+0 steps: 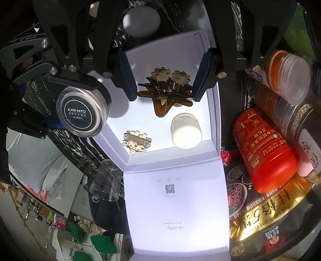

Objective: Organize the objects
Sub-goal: 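Carry brown claw clip with left tool into white box while right tool carries black-lidded jar beside it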

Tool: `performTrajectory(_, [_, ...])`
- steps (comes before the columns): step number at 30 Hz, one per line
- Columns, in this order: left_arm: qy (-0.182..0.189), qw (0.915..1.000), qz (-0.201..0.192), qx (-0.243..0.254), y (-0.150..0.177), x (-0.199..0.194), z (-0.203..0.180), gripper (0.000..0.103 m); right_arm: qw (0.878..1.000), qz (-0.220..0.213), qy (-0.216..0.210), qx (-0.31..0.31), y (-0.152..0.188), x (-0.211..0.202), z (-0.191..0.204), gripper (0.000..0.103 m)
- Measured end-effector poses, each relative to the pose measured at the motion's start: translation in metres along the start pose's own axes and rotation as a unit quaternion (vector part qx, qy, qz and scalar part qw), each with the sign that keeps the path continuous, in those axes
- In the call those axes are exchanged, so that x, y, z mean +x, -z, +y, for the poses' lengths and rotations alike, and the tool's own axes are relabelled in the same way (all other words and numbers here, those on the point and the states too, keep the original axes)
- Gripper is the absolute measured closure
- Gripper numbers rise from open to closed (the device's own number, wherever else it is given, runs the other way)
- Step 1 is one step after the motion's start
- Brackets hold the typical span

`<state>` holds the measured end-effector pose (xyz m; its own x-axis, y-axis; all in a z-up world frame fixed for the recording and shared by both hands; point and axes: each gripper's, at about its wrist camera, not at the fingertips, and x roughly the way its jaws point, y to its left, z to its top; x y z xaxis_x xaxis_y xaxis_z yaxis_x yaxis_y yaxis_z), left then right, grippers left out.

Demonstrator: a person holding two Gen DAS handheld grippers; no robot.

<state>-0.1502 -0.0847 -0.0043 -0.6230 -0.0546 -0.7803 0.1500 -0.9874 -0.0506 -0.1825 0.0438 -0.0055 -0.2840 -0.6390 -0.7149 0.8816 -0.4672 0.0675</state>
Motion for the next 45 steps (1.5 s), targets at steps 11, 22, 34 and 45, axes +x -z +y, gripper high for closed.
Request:
performTrajectory(11, [-0.015,0.9995,0.022,-0.016,-0.006,0.030,0.016,0.048,1.000,0.021,-0.006,0.001,-0.010,0.032,-0.008,0.033])
performTrajectory(22, [-0.022,0.9979,0.055,-0.024,-0.011,0.059,0.025,0.048,0.999,0.053,-0.015,0.002,-0.014,0.063,-0.015,0.033])
performTrajectory(34, [0.005,0.9963,0.081,-0.029,-0.015,0.073,0.026,0.048,0.996,0.085,-0.022,0.012,-0.015,0.081,-0.025,0.033])
performTrajectory(45, [0.017,0.9958,0.087,-0.025,-0.022,0.081,0.025,0.048,0.995,0.099,-0.017,0.010,-0.019,0.088,-0.027,0.033])
